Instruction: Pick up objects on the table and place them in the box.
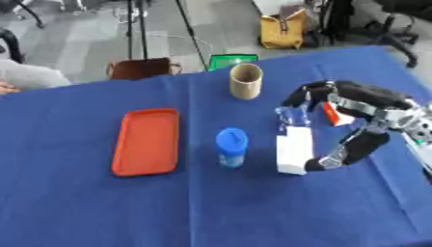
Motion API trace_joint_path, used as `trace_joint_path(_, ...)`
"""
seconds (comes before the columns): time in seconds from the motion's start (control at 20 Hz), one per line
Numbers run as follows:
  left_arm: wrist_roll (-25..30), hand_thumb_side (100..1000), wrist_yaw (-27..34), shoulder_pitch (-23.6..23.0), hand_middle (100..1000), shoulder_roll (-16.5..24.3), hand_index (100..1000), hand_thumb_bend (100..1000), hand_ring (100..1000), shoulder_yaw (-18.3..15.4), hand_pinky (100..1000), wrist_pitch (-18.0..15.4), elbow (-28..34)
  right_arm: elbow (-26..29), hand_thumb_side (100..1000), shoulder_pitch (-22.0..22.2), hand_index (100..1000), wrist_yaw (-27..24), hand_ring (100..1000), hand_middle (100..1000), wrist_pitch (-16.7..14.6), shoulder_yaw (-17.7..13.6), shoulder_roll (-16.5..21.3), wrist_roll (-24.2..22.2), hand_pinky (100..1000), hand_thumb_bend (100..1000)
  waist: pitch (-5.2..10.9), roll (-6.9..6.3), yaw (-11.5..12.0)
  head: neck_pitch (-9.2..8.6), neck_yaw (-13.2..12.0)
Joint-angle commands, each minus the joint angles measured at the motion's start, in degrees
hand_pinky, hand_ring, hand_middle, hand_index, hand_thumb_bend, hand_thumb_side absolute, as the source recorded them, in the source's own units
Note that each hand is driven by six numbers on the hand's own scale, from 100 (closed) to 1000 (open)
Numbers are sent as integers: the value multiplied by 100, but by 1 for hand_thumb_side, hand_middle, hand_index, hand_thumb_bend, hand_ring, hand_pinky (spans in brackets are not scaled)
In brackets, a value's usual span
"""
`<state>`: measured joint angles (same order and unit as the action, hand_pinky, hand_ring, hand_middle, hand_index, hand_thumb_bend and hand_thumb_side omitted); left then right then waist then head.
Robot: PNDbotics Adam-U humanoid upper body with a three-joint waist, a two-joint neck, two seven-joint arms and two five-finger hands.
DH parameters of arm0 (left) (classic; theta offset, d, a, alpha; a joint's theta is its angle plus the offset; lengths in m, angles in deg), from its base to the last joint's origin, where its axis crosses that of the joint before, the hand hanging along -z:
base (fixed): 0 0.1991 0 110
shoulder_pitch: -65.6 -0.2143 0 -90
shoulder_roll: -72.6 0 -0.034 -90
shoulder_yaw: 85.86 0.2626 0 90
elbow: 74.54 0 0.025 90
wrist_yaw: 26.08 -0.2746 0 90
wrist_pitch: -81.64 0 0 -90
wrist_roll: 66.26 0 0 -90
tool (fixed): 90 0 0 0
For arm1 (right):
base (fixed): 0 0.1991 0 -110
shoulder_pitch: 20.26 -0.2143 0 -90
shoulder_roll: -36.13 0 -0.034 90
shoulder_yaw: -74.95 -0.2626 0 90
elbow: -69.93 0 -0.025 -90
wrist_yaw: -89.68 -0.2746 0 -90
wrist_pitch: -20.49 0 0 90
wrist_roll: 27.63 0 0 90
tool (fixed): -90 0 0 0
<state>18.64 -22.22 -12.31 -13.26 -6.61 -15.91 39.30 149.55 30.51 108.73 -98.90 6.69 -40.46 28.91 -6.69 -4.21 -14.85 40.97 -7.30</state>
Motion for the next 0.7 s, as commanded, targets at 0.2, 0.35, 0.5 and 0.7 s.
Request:
trace_joint_path(0.2, 33, 727, 41, 106, 691, 73, 804, 723, 705, -8, 479, -14, 76, -433, 274, -216, 888, 569, 798, 801, -279, -145, -215, -530, 668, 692, 71, -15, 30, -15, 33)
trace_joint_path(0.35, 34, 728, 49, 117, 690, 60, 804, 722, 705, -8, 479, -17, 76, -642, 270, -247, 885, 849, 793, 798, -373, -199, -326, -558, 666, 675, 57, -29, 42, -18, 40)
trace_joint_path(0.5, 39, 728, 57, 129, 689, 51, 804, 721, 705, -3, 479, -17, 76, -816, 272, -271, 880, 1120, 787, 790, -446, -236, -407, -403, 662, 667, 52, -38, 46, -24, 47)
trace_joint_path(0.7, 47, 729, 64, 139, 689, 42, 805, 719, 705, 3, 479, -17, 76, -1007, 272, -294, 875, 1457, 779, 782, -482, -293, -474, -88, 655, 654, 50, -47, 59, -39, 61)
